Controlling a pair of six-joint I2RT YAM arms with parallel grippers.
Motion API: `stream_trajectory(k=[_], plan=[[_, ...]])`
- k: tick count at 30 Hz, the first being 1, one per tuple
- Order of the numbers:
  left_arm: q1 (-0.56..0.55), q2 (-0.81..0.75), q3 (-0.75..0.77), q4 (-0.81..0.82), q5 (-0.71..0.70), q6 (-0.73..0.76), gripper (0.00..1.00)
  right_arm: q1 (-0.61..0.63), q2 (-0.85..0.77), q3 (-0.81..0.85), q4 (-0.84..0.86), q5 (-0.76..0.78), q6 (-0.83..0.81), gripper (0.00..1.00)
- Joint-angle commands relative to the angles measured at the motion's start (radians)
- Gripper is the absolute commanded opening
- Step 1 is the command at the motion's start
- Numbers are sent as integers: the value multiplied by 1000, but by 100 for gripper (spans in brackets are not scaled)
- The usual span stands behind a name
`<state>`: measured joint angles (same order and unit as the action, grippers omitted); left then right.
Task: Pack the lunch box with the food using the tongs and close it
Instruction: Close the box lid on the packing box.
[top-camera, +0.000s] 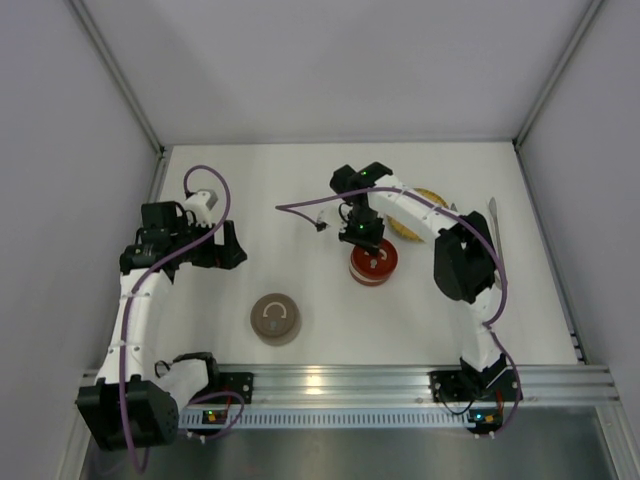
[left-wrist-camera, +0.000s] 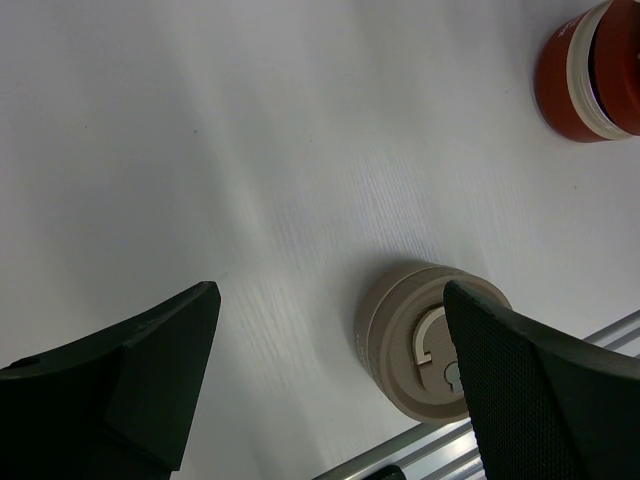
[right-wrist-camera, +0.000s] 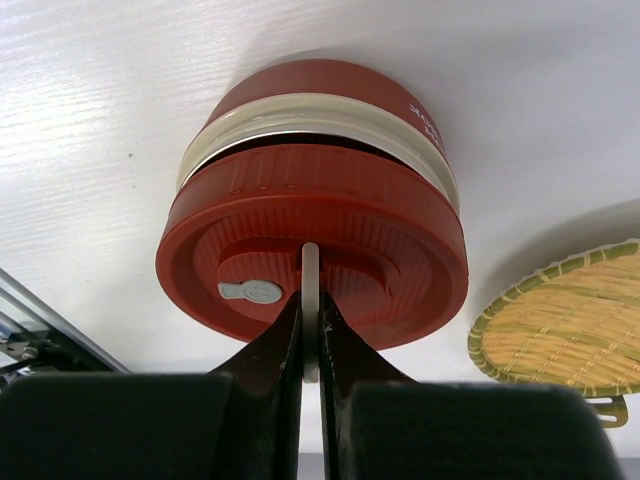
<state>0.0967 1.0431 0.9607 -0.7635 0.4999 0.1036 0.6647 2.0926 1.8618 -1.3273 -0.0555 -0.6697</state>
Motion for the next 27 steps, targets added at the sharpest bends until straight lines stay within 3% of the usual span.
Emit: stream_trajectory(k=[1,23,27], plan=[[6,-2,4,30,8,4,98,10,-2,-4,-177,-10,-8,0],[6,-11,-11,41,11,4,98,29,67,82,-178,22,38,0],[6,-15,-14,41,8,7,98,41,76,67,-176,0,45,10]])
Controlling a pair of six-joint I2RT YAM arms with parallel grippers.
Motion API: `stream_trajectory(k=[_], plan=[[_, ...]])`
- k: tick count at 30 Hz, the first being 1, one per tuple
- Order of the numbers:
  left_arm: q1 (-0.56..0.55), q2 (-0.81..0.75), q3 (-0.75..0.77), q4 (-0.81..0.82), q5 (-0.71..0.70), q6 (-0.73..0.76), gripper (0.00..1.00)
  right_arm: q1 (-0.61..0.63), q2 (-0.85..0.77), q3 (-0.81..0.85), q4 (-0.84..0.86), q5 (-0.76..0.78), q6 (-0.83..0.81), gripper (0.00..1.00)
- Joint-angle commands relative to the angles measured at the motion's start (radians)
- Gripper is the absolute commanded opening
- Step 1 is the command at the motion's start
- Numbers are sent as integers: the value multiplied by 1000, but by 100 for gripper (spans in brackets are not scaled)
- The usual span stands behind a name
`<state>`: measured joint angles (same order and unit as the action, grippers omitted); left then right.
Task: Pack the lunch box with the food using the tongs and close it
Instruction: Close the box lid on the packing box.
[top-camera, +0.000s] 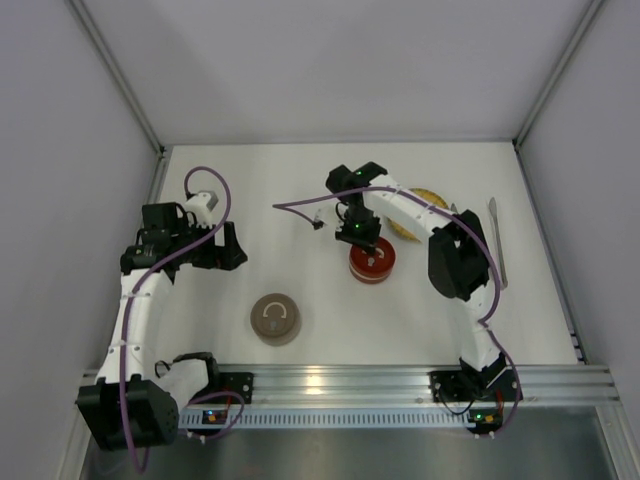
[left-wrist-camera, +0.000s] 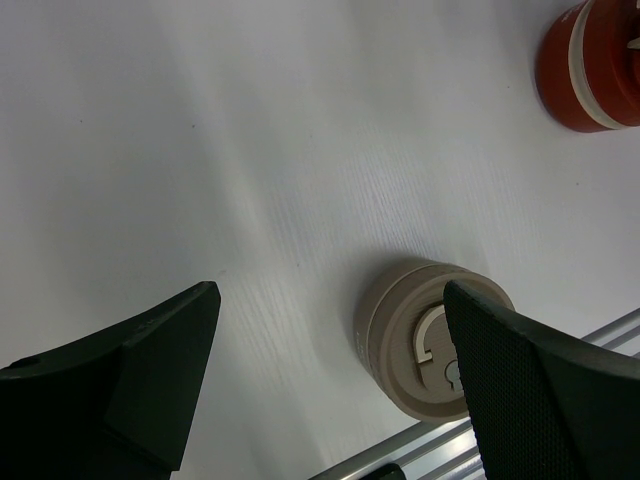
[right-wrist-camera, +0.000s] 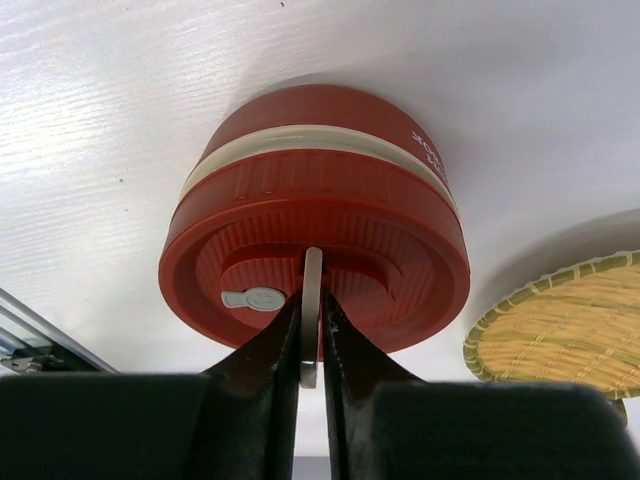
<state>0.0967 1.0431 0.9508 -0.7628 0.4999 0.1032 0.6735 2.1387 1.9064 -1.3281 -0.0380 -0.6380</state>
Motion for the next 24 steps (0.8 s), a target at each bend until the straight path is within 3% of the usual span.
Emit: stream_trajectory(k=[1,2,3,8,19,24], plan=[[6,-15,-4,40,8,7,98,34,30,16,-175,-17,15,13],[6,-18,-4,40,8,7,98,37,29,11,-175,-28,15,27],[6,-21,-4,40,8,9,98,40,27,0,-172,-33,17,30],[6,-37,-4,39,28,16,98,43,-11,-53,-123,-49,18,24],[6,-51,20,19,63,20,98,31,-163,-285,68,-121,43,27],[6,-51,31,16,62,16,98,-6,-220,-360,138,-169,52,23]])
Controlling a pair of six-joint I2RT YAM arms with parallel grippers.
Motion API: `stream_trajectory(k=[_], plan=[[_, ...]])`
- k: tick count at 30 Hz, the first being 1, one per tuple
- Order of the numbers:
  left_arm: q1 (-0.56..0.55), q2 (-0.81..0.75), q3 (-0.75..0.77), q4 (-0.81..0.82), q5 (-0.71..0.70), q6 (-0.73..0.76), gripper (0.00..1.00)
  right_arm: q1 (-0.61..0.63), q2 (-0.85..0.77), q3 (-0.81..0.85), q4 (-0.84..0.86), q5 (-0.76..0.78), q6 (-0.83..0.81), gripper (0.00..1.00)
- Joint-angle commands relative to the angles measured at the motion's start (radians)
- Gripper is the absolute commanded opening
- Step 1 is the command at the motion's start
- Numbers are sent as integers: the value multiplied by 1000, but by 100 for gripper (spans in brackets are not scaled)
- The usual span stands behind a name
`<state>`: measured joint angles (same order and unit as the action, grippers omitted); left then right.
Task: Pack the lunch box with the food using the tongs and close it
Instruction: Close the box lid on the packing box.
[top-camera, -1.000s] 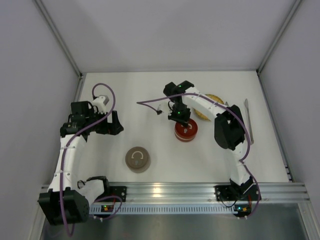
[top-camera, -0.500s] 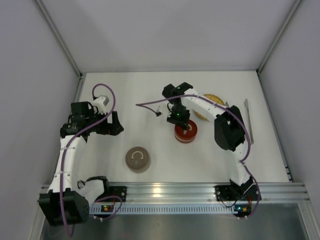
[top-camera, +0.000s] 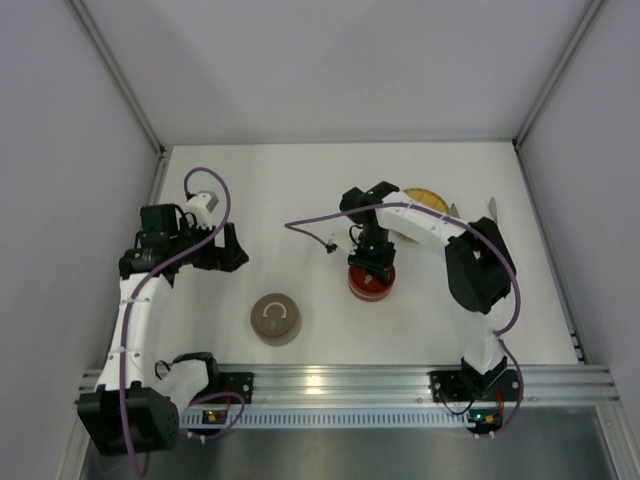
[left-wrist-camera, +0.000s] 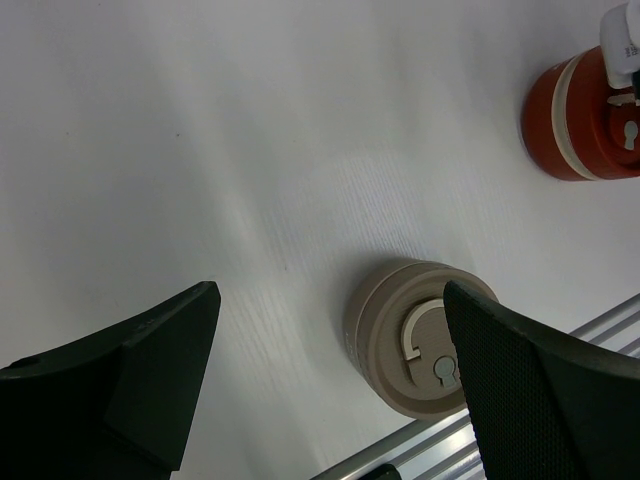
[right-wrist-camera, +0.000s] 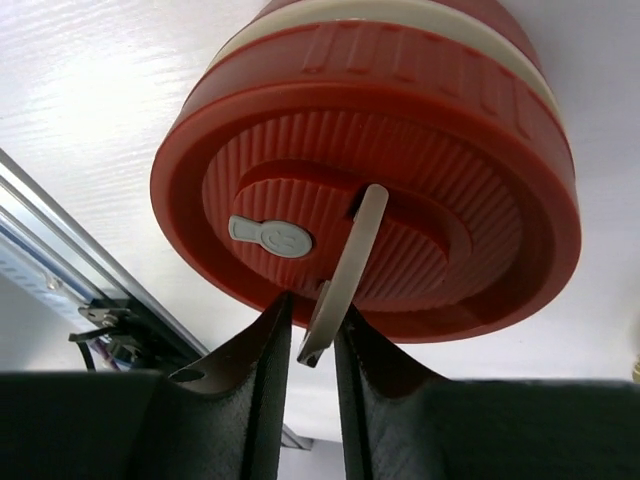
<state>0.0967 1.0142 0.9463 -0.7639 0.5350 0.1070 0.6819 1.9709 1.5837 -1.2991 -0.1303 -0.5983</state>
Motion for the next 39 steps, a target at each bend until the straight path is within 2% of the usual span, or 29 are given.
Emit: stream_trajectory(k=[1,6,13,39], plan=[[6,-22,35,17,26,13,98,-21,-61,-44,116,-92,12,22],[5,-19,40,21,28,8,98,-51,-118,-71,199,-181,29,18],[6,-17,48,14,28,10,98,-62,-130,-73,236,-268,57,26],[6,-19,43,11,28,22,98,-62,-110,10,233,-315,84,41]])
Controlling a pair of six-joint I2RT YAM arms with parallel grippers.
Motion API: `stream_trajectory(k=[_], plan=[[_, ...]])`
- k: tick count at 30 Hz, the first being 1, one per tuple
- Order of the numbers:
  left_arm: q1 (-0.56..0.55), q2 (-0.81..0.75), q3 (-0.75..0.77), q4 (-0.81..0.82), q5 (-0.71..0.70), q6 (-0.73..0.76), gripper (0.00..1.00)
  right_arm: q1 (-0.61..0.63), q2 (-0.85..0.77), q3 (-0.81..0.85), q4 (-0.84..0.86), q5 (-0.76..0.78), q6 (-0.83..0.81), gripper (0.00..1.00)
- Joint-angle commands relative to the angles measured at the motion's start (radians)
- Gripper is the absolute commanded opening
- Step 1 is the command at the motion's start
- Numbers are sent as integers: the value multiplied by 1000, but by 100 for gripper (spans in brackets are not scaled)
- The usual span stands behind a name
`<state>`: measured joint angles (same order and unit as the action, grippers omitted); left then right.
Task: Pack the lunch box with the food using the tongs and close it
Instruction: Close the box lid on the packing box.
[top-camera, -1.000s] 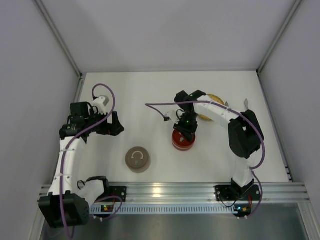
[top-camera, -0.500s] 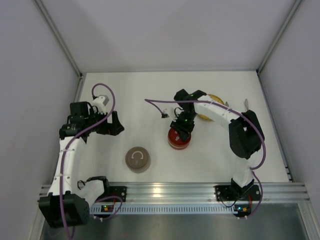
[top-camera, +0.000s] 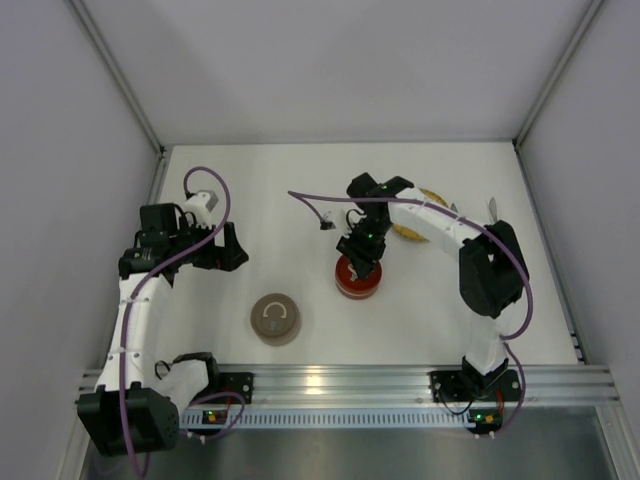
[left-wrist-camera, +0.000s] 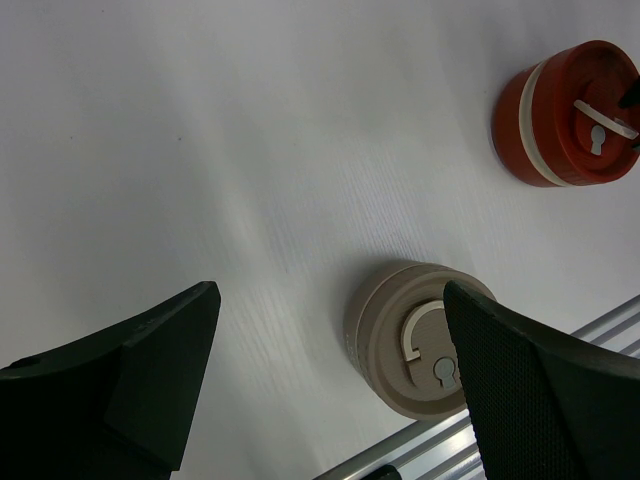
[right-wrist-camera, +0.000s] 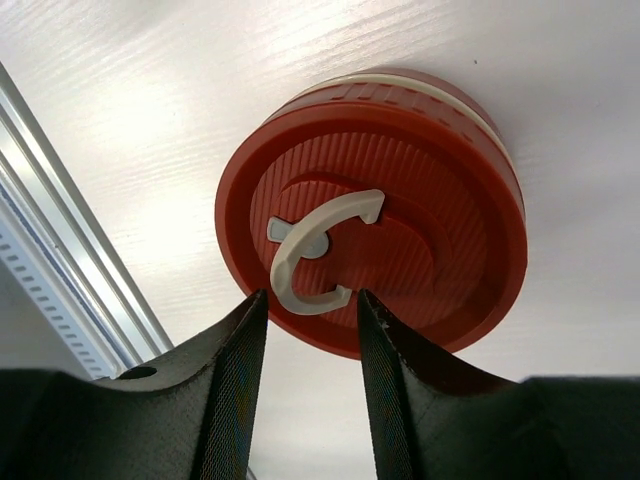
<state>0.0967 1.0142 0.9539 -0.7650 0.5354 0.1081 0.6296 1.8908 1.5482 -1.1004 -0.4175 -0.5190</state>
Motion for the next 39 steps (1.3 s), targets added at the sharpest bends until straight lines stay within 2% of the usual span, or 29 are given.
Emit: stream_trajectory(k=[1,14,31,36,39], plan=[[6,-20,36,12,29,19,98,-11,-32,49,42,-24,8,41],[5,-17,36,16,32,19,98,-4,-65,32,76,-29,16,45],[5,-23,36,6,31,24,98,56,-107,-92,211,69,27,45],[6,-25,34,10,32,21,98,65,-131,-129,260,95,40,41],[6,-25,34,10,29,19,98,68,-150,-157,289,97,48,33]])
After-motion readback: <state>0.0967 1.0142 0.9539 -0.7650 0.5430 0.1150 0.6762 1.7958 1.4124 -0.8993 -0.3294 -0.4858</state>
